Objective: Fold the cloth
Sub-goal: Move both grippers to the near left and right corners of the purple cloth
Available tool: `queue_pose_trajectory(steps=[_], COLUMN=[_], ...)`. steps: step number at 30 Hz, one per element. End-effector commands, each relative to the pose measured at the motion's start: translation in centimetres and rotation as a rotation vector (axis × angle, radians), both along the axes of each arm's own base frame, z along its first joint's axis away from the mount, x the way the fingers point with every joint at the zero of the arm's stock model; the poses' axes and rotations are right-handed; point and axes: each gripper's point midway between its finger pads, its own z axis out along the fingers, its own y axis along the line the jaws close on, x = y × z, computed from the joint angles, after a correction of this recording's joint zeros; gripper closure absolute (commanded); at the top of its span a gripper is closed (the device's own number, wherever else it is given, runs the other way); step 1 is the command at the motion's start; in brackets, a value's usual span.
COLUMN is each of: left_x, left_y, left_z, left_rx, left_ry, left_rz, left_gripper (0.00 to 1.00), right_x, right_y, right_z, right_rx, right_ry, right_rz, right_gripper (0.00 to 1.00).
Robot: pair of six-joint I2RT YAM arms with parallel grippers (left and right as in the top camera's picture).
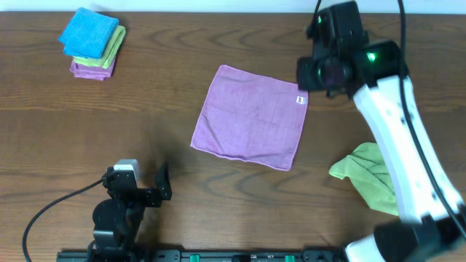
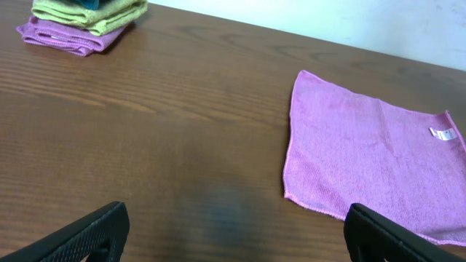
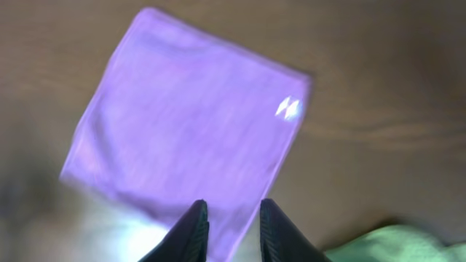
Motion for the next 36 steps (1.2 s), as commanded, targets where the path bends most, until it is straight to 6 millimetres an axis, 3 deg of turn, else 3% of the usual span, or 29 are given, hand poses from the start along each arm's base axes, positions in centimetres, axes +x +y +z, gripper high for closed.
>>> queue_pose_trajectory(steps=[1, 3, 7, 9, 14, 20, 27, 30, 32, 33, 36], left_x=[0.0, 0.0, 0.0, -0.3, -2.6, -2.6, -2.5, -2.1, -1.9, -1.7, -1.1], left_y=[0.2, 0.2, 0.0, -1.6, -6.9, -7.0, -6.8, -6.6, -6.7, -6.6, -6.6], left_z=[-0.9, -0.9, -0.8, -0.8, -0.1, 0.2, 0.1, 0.6, 1.2, 1.3, 0.9], left_rx=[0.002, 0.002, -0.013, -0.135, -0.498, -0.581, -0.635, -0.629, -0.629, -0.629, -0.618], left_ry=[0.019, 0.019, 0.015, 0.040, 0.177, 0.199, 0.221, 0.191, 0.168, 0.164, 0.183], left_rz=[0.008, 0.008, 0.003, -0.053, -0.273, -0.247, -0.209, -0.202, -0.213, -0.212, -0.200], left_gripper=[0.05, 0.05, 0.05, 0.04, 0.05, 0.05, 0.05, 0.01, 0.00, 0.05, 0.09], right_x=[-4.0, -6.0, -8.8, -9.7, -11.0, -11.7, -11.1, -10.1, -8.7, -8.1, -5.6], right_y=[3.2, 3.8, 3.8, 3.9, 3.8, 3.5, 3.5, 2.3, 1.1, 0.9, 0.9], right_z=[0.8, 0.8, 0.0, -0.1, -0.4, -0.5, -0.5, -0.6, -0.6, -0.5, 0.2], right_rx=[0.112, 0.121, 0.092, 0.088, 0.074, 0.064, 0.057, -0.017, -0.092, -0.107, -0.094], right_ry=[0.090, 0.141, 0.248, 0.279, 0.329, 0.360, 0.331, 0.283, 0.218, 0.191, 0.094], right_rz=[0.088, 0.118, 0.122, 0.129, 0.138, 0.126, 0.125, 0.104, 0.085, 0.074, 0.066], right_gripper=[0.66, 0.54, 0.50, 0.51, 0.49, 0.48, 0.45, 0.45, 0.46, 0.46, 0.49])
